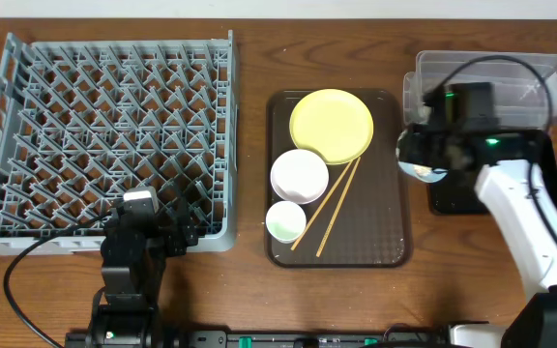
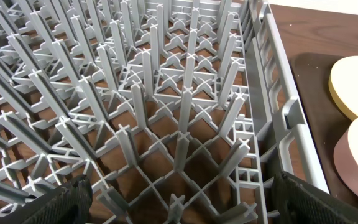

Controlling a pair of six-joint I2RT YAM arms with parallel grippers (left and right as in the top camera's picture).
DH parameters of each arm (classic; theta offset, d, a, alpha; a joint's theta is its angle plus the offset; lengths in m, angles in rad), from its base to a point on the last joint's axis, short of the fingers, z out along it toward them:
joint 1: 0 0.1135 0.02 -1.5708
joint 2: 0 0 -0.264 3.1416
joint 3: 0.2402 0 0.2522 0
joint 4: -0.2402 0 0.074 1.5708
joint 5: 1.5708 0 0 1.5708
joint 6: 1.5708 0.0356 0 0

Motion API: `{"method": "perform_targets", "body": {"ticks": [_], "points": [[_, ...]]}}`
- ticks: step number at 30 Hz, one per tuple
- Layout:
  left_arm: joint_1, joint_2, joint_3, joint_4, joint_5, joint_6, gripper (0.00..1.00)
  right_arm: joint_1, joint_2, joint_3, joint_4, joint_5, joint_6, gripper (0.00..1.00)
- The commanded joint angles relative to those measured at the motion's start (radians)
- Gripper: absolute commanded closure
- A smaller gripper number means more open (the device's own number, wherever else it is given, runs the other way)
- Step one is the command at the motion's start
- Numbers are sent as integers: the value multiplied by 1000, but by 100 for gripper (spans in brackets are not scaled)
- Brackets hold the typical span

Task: Sort waste into correct bins and load items into the dishwasher rack
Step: 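Carry the blue bowl over the black tray and tip the rice out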

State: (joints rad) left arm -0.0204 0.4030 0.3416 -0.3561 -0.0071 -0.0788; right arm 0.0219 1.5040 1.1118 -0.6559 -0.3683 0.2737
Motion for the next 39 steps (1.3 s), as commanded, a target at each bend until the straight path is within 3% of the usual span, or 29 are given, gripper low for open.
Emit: {"method": "perform_targets", "body": {"ticks": [1, 13, 24, 30, 39], "points": [[4, 0, 20, 1, -9, -8, 6, -91, -12, -2, 1, -227, -94, 99], [4, 0, 20, 2, -9, -8, 6, -408, -5, -121, 109, -564, -178, 99], [4, 0, 20, 2, -9, -8, 6, -535, 129, -295, 430, -959, -148, 99], [4, 0, 20, 1, -9, -8, 6, -590, 204, -306, 508, -1179, -201, 99], [4, 0, 20, 2, -8, -8, 6, -628, 211, -308, 508, -1191, -224, 99]]}}
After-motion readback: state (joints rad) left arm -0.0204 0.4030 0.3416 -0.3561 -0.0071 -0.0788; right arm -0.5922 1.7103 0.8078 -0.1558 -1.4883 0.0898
